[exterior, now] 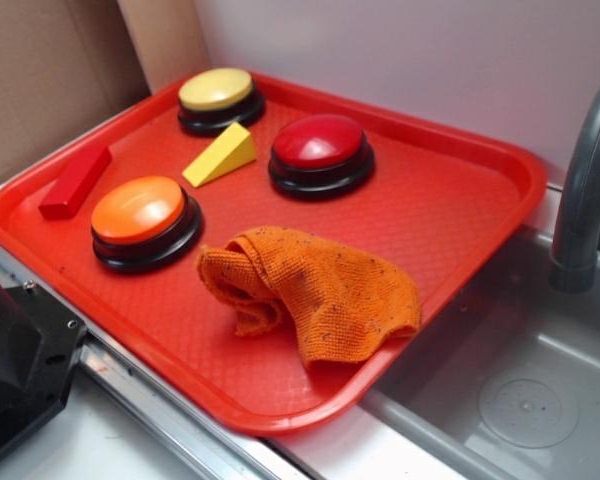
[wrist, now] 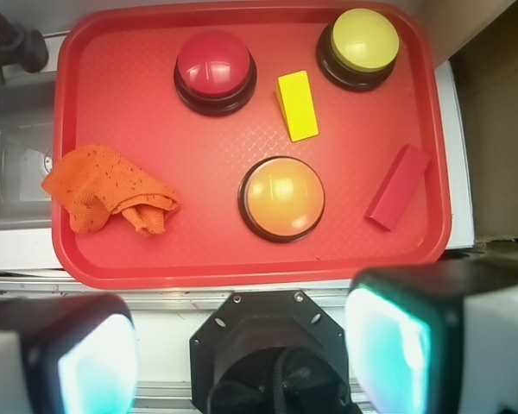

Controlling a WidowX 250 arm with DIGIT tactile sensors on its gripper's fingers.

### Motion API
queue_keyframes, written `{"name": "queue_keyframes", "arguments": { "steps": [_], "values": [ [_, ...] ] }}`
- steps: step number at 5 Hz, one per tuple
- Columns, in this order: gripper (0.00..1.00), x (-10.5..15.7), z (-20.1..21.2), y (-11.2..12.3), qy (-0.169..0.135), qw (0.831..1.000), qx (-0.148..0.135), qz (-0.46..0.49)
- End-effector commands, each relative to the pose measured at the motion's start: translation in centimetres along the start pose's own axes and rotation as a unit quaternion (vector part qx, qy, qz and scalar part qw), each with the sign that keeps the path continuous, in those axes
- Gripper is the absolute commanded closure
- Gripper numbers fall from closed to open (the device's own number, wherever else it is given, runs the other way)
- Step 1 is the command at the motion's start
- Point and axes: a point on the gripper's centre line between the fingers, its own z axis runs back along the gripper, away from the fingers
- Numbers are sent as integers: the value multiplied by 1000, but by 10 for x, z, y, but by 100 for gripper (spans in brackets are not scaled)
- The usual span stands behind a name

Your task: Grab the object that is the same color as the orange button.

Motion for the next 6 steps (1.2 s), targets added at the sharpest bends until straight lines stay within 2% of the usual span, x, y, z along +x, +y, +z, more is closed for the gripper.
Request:
{"name": "queue_keyframes", "arguments": {
  "steps": [1,2,3,4,5,6],
  "values": [
    [0,0,0,0,0,1000,0,0],
    [0,23,-19,-35,8,992,9,-126],
    [0,38,-44,-55,5,968,20,-251],
    [0,36,-94,-69,14,930,-25,-365],
    [0,17,-142,-58,77,875,-40,-476],
    [0,12,-180,-62,113,840,-61,-527]
  ]
}}
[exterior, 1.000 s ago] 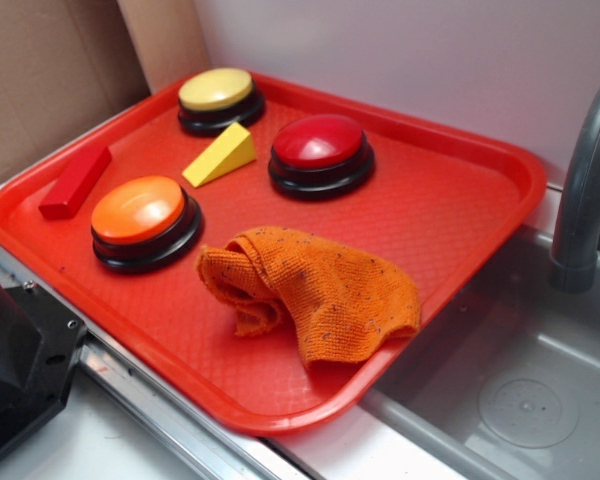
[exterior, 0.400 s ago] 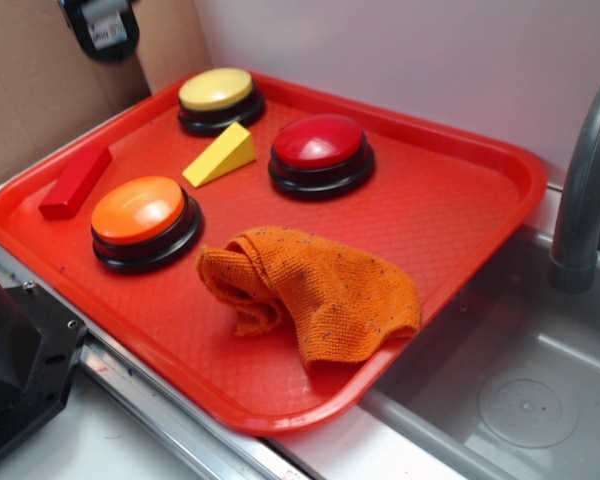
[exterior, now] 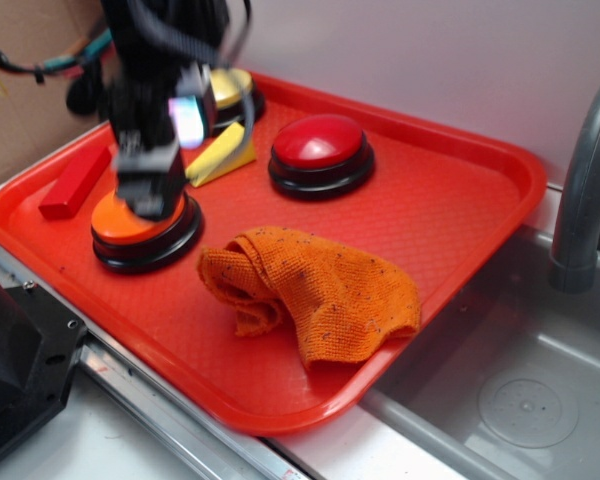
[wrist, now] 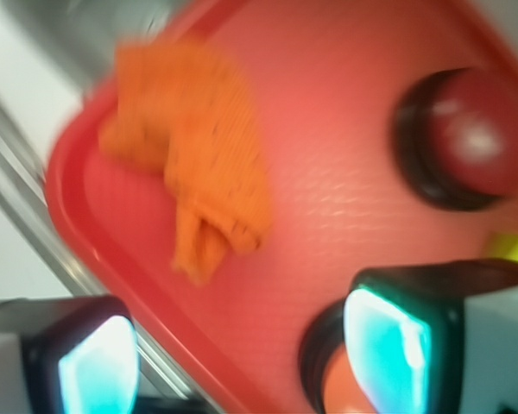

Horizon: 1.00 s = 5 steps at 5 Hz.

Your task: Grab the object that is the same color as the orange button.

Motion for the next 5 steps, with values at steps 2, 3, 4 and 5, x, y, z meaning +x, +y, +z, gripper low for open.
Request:
{"name": "queue_keyframes", "arguments": {
  "steps": [2,3,4,5],
  "values": [
    [0,48,-51,9,-35,995,-14,-88],
    [0,65,-56,2,-68,992,-42,-98],
    [0,77,-62,-9,-77,988,-61,-116],
    [100,78,-64,-9,-72,990,-54,-106]
  ]
}}
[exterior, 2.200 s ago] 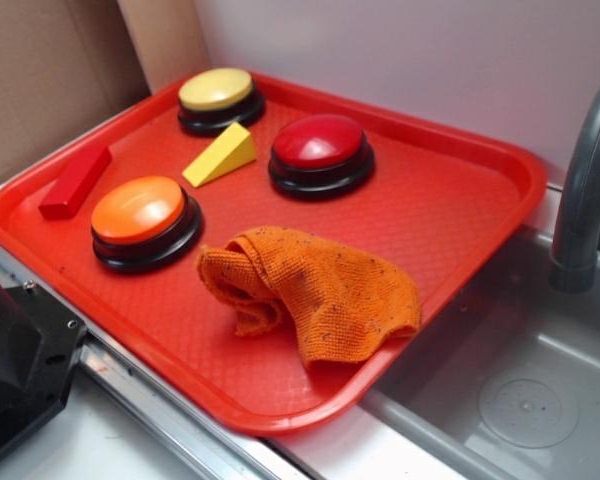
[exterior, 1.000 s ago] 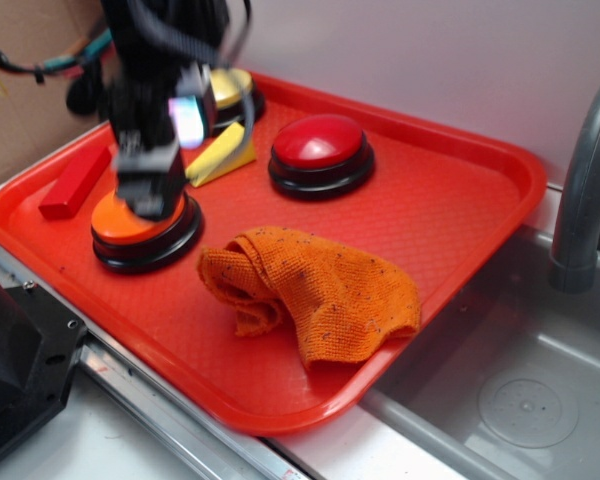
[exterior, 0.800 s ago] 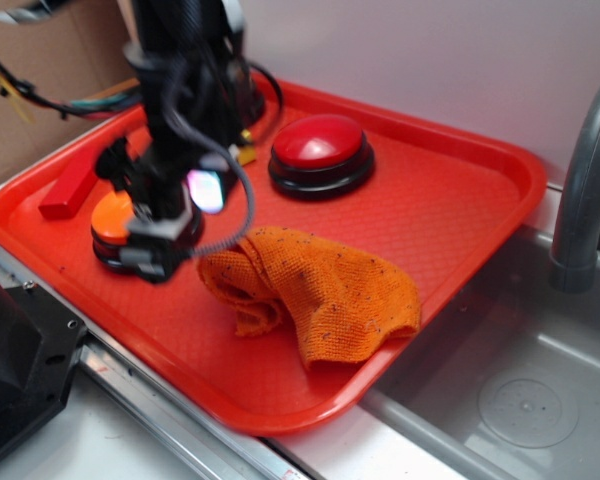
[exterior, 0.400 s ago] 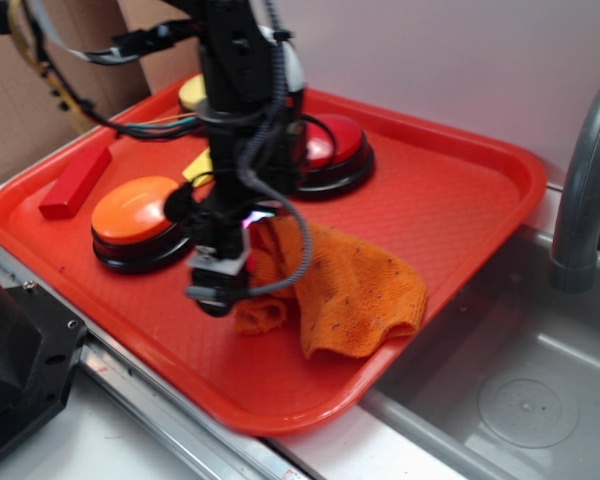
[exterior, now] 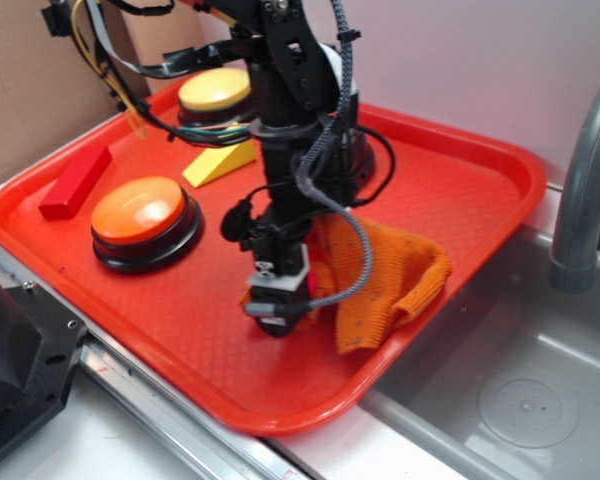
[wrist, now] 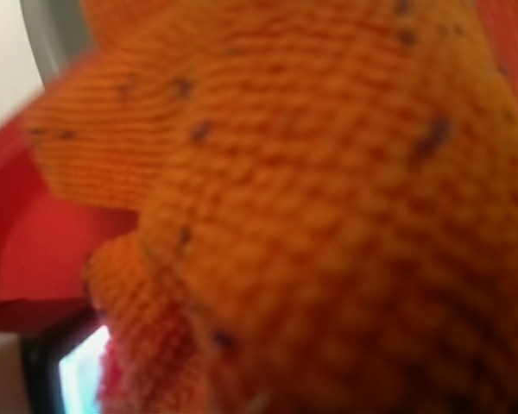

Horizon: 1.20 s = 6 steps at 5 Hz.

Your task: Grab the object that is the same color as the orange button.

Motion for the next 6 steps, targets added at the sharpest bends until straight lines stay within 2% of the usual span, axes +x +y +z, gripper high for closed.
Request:
{"name": "queue_keyframes", "arguments": {
  "steps": [1,2,3,4,5,6],
  "values": [
    [100,-2,11,-12,13,999,46,3],
    [100,-8,29,-12,61,989,121,52],
    [100,-21,57,-15,81,974,161,141],
    [100,-35,100,-23,108,935,210,264],
    [100,-51,143,-37,117,897,189,382],
    [100,-65,179,-55,109,844,175,494]
  ]
}}
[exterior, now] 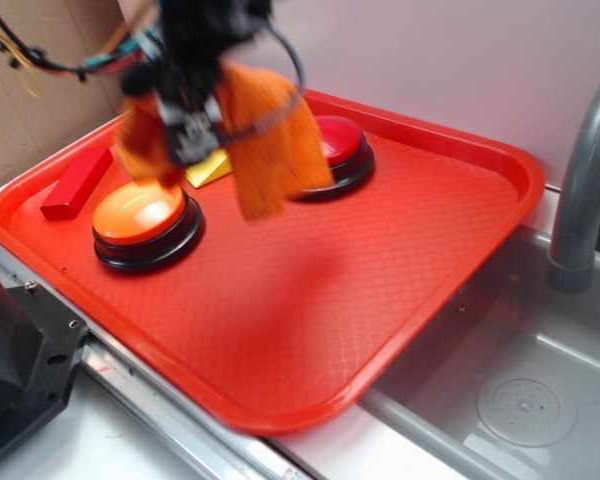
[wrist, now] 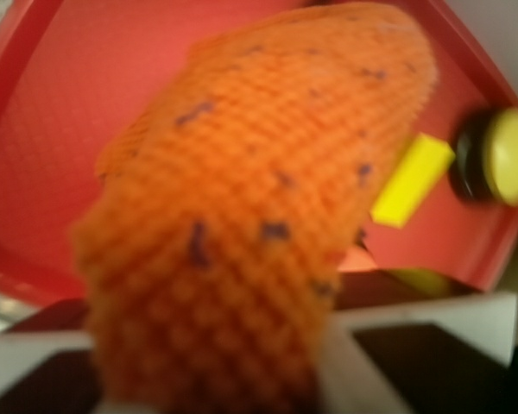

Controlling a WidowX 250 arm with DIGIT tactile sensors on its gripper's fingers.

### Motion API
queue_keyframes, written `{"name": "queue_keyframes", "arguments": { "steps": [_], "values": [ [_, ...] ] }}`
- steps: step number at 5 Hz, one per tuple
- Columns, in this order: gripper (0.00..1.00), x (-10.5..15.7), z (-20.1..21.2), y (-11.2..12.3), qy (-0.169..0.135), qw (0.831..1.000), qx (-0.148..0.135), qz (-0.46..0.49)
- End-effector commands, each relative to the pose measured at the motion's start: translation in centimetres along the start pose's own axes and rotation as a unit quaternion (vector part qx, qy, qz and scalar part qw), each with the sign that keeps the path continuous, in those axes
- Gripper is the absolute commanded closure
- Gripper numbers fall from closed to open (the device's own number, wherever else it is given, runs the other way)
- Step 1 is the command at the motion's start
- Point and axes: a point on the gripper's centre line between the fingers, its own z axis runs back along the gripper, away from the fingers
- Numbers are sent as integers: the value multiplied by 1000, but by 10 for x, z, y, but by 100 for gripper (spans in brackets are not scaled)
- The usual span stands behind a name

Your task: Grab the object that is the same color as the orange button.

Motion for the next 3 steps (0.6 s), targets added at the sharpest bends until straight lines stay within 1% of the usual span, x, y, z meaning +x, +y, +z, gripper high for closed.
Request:
{"name": "queue_keyframes", "arguments": {
  "steps": [1,2,3],
  "values": [
    [100,-46,79,7,7,976,-24,218],
    [100,-53,85,11,-10,961,-18,275],
    [100,-50,80,16,-22,963,-7,269]
  ]
}}
